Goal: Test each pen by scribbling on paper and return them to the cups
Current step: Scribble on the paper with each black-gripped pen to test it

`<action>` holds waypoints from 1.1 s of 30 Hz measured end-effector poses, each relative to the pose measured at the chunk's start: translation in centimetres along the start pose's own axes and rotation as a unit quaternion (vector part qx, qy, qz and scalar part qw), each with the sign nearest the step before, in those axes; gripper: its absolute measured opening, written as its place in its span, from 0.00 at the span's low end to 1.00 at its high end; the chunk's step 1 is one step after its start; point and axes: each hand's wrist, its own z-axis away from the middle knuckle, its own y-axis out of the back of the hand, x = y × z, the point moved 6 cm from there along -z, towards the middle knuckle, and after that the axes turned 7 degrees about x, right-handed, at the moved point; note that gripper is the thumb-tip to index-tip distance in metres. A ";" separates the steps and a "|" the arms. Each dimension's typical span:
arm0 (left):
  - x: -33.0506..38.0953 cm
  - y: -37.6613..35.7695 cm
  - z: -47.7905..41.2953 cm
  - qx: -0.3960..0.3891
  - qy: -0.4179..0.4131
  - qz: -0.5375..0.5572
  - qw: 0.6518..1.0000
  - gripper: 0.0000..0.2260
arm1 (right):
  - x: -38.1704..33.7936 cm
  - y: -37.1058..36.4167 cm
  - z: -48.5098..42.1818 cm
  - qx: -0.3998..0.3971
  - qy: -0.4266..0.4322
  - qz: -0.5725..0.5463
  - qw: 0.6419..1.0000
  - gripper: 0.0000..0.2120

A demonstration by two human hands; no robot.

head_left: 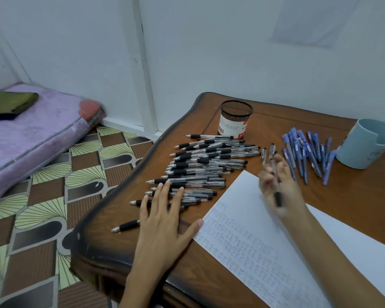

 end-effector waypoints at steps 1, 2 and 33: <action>0.0 0.0 0.0 -0.001 0.001 -0.002 1.000 0.34 | -0.2 0.3 -0.2 0.004 -0.018 -0.030 0.999 0.06; 0.0 0.0 0.0 -0.002 0.001 -0.003 1.000 0.34 | -0.3 0.4 -0.4 0.004 -0.035 -0.036 0.999 0.09; 0.2 0.5 0.0 0.025 0.000 0.051 0.998 0.44 | 0.9 1.5 -0.6 -0.131 -0.165 -0.162 0.964 0.13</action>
